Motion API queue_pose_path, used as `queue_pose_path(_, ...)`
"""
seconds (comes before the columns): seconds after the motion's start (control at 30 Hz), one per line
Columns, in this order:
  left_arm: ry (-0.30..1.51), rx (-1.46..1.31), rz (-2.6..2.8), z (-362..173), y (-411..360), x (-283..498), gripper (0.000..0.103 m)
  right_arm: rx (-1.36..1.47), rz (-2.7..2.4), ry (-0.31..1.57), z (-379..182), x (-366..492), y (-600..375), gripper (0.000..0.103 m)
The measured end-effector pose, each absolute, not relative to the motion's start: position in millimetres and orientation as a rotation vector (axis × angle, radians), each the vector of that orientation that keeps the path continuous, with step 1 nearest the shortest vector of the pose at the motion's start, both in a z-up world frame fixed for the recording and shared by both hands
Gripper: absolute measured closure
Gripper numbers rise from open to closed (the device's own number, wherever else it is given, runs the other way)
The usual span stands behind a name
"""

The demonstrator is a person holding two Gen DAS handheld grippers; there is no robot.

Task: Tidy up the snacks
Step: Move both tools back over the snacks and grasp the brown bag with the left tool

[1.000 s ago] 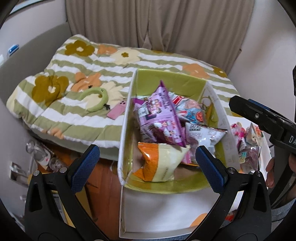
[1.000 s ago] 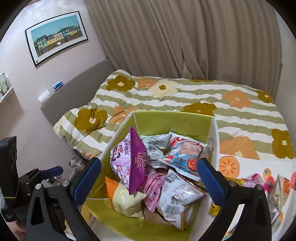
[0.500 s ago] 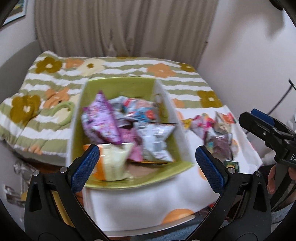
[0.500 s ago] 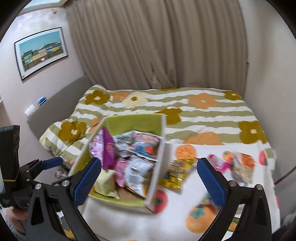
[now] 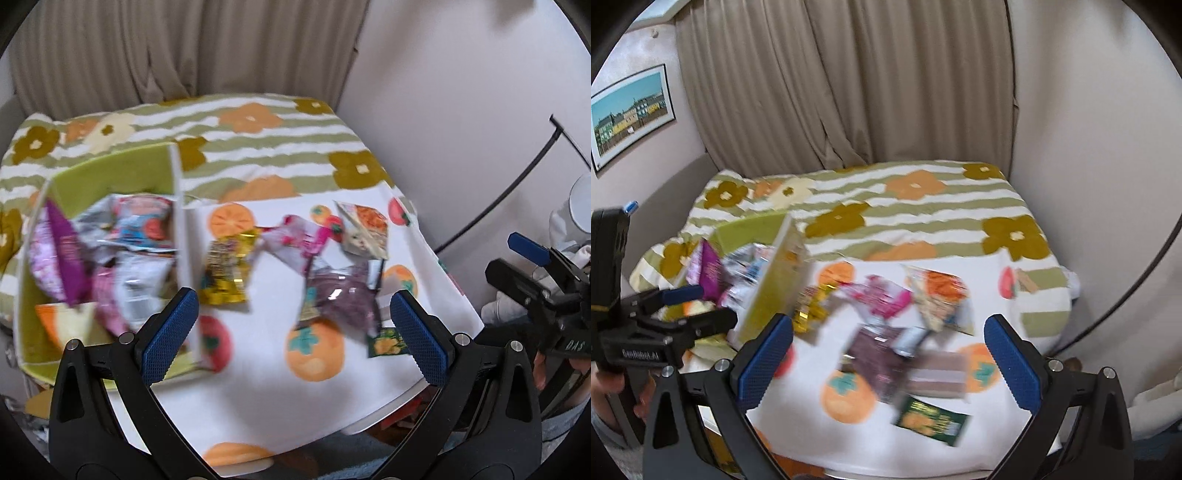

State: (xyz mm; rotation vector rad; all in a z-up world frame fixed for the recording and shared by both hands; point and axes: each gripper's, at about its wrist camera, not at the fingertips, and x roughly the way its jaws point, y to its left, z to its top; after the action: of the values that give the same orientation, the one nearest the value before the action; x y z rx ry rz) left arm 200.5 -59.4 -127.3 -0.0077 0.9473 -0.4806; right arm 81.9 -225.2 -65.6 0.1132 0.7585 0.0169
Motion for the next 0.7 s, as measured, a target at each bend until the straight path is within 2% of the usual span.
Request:
queue_pose_path(0.2,1.045,0.035,-0.519,-157.7,-130.0,212.4,0.0,0.108,0.033,0.826,-97.0,83.9,-274.7,0.0)
queue_pose_path(0.37,1.147,0.077,-0.519,-204.7,-170.0,224.4,0.0,0.096,0.064,0.889,-131.3,86.2,-296.7,0.0)
queue_pose_path(0.7,1.213,0.17,-0.419,-260.3,-194.2,241.1,0.0,0.124,0.151,1.039,-211.0,101.4,-304.8,0.0)
